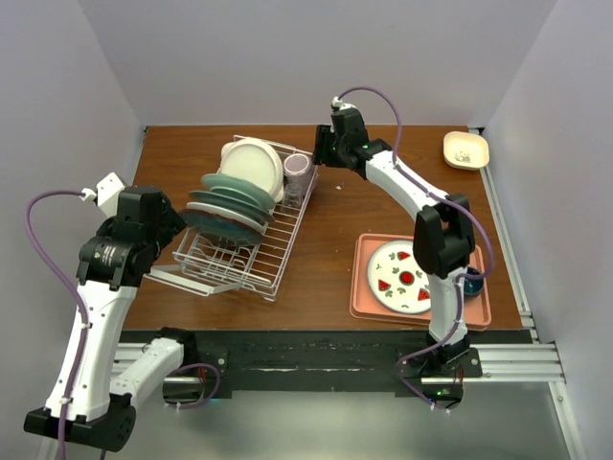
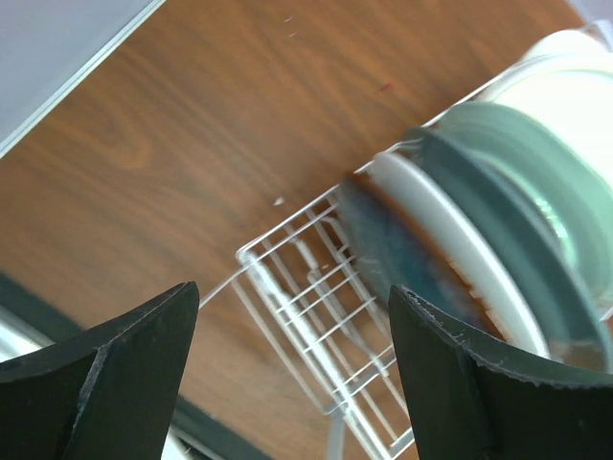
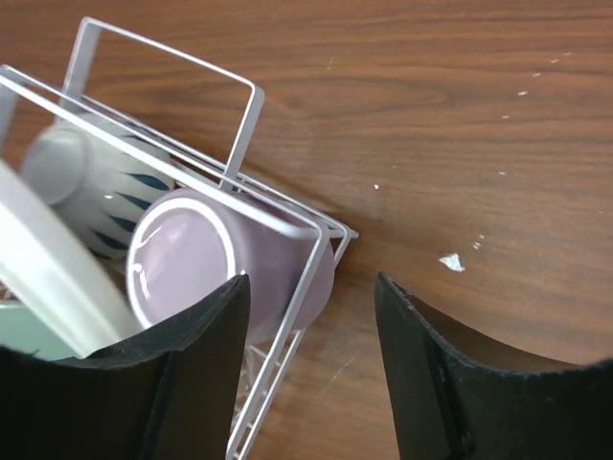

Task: Load the mixed dishes into the dish rack
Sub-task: Move the dish rack

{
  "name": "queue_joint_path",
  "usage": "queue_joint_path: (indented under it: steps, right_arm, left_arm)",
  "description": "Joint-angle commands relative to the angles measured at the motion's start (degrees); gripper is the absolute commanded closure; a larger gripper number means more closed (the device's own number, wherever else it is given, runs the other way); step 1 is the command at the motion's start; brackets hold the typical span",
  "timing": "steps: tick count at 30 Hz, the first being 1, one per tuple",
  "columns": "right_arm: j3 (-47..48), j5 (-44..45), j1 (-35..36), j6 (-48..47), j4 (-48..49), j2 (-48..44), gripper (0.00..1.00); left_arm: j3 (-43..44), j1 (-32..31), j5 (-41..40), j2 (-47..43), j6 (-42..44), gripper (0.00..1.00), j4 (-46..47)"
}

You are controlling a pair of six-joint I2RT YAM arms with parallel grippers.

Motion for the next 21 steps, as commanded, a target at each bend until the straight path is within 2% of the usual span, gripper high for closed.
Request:
queue_joint_path:
  steps: [1,5,13,16,17,21]
  right_arm:
    - [5.5,-3.1,0.2,-4.1,0.2,3.2,0.45]
    - [7.9,-3.5,0.1,-6.7,1.9,5.8,0.51]
    - [9.8,-2.3,-0.1,-10.0,3.7,8.9,0.60]
    - [9.3,-1.8,-0.1,-11.2,5.3,9.3,0.64]
    - [8.8,-1.6,-0.2,-11.4,6.2,9.2,0.66]
    - [8.0,-1.3,-0.4,-11.7,7.7,9.1,0.79]
  left_arm:
    - [3.5,0.4,-5.1,-1.5,-3.6,0.14,-10.2]
    - [2.5,0.4,-0.7,-4.4,-3.4,0.15,-12.0]
    - [-5.7,0.4,6.8,-6.0,-6.7,0.18,-10.9]
    - [-7.0,0.4,7.7,-6.4,-6.5,0.25,-9.3]
    - [-7.5,0.4,8.0,-6.4,-6.4,0.31,-8.7]
    - [-7.8,0.4,9.3,-6.1,-5.7,0.41,-8.5]
